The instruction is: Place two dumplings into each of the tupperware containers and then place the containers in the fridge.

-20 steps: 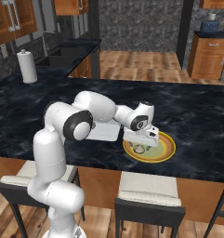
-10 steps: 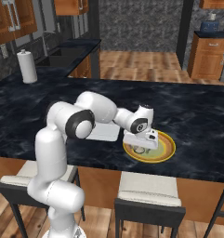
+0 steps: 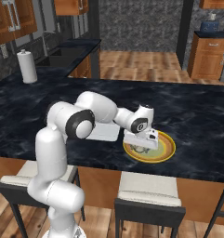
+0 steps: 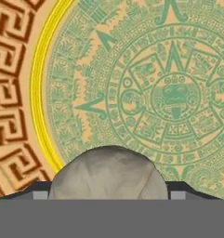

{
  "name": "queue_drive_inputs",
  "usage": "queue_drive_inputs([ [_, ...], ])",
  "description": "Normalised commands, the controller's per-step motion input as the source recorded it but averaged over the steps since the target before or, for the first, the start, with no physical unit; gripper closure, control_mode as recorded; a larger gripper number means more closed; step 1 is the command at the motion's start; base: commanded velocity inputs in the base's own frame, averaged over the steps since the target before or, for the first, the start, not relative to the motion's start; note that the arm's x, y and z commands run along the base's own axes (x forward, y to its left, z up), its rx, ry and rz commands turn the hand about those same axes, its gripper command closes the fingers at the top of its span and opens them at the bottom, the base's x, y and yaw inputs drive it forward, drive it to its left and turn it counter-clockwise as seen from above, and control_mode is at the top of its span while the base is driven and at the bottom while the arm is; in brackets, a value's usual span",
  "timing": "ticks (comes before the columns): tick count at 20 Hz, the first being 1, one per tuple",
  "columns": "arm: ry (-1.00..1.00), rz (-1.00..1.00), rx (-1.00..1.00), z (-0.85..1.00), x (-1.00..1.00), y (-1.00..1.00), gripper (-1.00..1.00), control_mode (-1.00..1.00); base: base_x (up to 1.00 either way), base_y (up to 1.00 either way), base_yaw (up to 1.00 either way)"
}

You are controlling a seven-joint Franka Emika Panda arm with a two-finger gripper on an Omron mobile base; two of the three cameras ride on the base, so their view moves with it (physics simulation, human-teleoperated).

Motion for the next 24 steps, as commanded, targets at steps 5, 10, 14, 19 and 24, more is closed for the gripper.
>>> queue_drive_inputs([
  [5,-0.06,0.00,-0.02,0.75,-0.19,0.29,1.00,-1.00,0.00,0.00,0.00],
  [10,-0.01,0.00,-0.05,0.92,-0.23,0.48,1.00,-1.00,0.00,0.00,0.00],
  [14,-0.04,0.01,-0.04,0.56,-0.17,0.84,1.00,-1.00,0.00,0.00,0.00],
  [19,-0.07,0.04,-0.03,0.19,-0.01,0.92,1.00,-1.00,0.00,0.00,0.00],
  [24,0.00,0.07,0.00,0.00,0.05,0.78,1.00,-1.00,0.00,0.00,0.00],
])
